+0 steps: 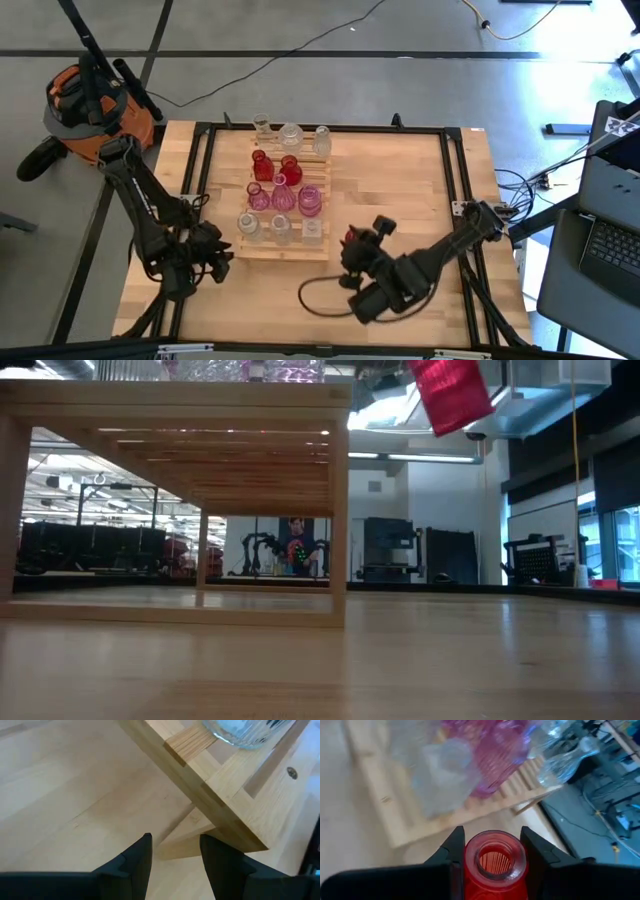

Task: Sort vases onto shelf
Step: Put the red vase on the shelf aligned with the other red vase

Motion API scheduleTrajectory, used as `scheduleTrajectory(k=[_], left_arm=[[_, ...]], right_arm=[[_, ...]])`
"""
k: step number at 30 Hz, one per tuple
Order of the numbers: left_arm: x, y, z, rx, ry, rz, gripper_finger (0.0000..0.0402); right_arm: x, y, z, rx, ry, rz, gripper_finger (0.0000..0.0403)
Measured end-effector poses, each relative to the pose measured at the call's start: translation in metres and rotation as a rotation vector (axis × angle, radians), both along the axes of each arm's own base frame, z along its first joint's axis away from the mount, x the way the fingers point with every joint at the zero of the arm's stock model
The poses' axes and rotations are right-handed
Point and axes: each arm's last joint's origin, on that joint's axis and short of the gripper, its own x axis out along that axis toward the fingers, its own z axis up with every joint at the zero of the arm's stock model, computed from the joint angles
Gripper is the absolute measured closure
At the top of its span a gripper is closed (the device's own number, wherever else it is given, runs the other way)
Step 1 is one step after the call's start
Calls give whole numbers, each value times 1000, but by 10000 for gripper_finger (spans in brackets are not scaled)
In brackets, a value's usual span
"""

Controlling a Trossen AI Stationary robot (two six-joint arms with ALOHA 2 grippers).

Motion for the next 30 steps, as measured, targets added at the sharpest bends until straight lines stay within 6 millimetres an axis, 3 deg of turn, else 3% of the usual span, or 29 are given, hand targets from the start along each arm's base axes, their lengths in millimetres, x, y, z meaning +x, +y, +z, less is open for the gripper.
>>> scheduleTrajectory(k=[12, 16, 21, 24, 30], left_arm=[[1, 0, -1, -25, 35, 0, 239], [-2, -2, 0, -31, 22, -2, 239], [-5, -3, 0, -36, 19, -12, 239], [-6, -4, 0, -45, 11, -5, 239], [-7, -5, 0, -50, 9, -5, 239]], right_arm=[[3, -75, 42, -167, 56, -30, 307], [3, -107, 52, -206, 161, -9, 307], [-9, -137, 45, -204, 222, -57, 307], [-16, -147, 36, -171, 134, -54, 307], [-22, -165, 4, -55, -106, 146, 307]])
